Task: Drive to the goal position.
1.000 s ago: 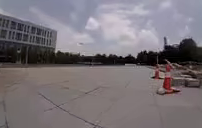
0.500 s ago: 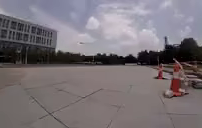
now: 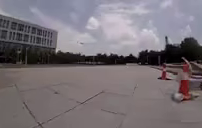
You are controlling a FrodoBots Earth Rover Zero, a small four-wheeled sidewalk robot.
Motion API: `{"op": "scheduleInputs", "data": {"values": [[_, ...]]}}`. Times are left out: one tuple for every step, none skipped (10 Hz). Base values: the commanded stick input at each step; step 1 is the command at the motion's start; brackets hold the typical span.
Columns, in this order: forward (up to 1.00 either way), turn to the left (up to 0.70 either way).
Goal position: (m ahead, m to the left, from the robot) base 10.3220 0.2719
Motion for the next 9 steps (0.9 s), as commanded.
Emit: {"op": "scheduleInputs", "data": {"values": [[0.50,-0.04],[0.50,-0.26],[0.50,-0.52],[0.50,-0.52],[0.50,-0.52],[0.50,-0.34],[0.50,-0.08],[0.50,-0.02],[0.50,-0.02]]}}
